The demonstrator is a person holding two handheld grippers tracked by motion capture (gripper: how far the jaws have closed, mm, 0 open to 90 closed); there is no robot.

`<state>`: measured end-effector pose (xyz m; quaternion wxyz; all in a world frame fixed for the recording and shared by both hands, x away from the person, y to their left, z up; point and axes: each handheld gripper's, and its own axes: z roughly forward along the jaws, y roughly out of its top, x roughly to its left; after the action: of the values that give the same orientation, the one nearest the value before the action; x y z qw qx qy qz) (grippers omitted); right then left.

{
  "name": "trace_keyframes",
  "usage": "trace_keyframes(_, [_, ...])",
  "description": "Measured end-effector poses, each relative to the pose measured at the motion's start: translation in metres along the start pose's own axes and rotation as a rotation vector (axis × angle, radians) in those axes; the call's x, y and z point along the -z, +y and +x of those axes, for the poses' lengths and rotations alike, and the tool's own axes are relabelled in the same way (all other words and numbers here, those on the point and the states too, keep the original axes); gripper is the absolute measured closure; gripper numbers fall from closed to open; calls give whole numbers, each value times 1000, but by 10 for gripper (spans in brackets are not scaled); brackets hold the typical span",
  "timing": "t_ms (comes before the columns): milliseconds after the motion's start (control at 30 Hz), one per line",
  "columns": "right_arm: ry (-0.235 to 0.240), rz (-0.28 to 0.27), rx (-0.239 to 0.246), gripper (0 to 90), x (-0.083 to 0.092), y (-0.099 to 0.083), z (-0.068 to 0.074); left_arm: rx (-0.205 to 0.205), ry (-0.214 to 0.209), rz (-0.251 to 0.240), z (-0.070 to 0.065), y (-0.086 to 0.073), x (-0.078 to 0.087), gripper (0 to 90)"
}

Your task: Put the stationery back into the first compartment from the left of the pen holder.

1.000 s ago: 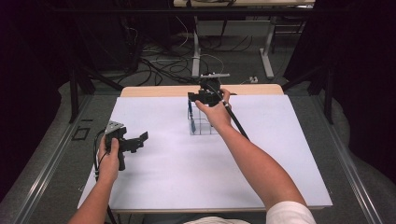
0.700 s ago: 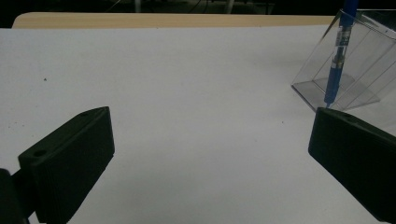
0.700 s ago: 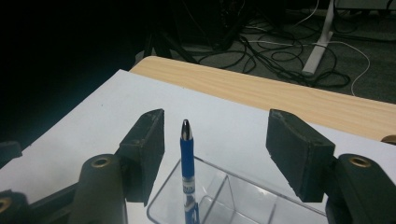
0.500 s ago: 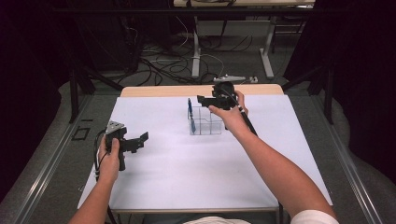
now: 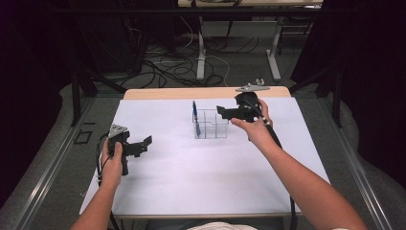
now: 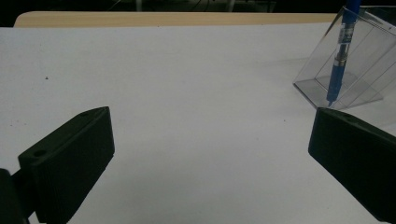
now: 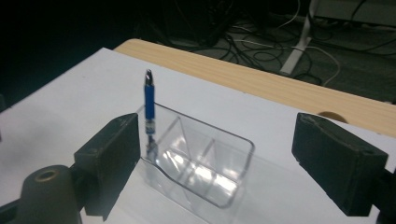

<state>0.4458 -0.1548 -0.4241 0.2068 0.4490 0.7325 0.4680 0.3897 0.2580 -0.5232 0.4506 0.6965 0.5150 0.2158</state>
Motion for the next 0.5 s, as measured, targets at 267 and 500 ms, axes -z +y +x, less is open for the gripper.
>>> trace_keyframes(267, [-43, 11, -12, 115, 23, -27, -23, 0, 1, 3, -1, 0, 0, 4])
trace_keyframes(500, [-83, 25, -52, 91, 37, -55, -44, 1, 5, 1, -1, -1, 0, 4])
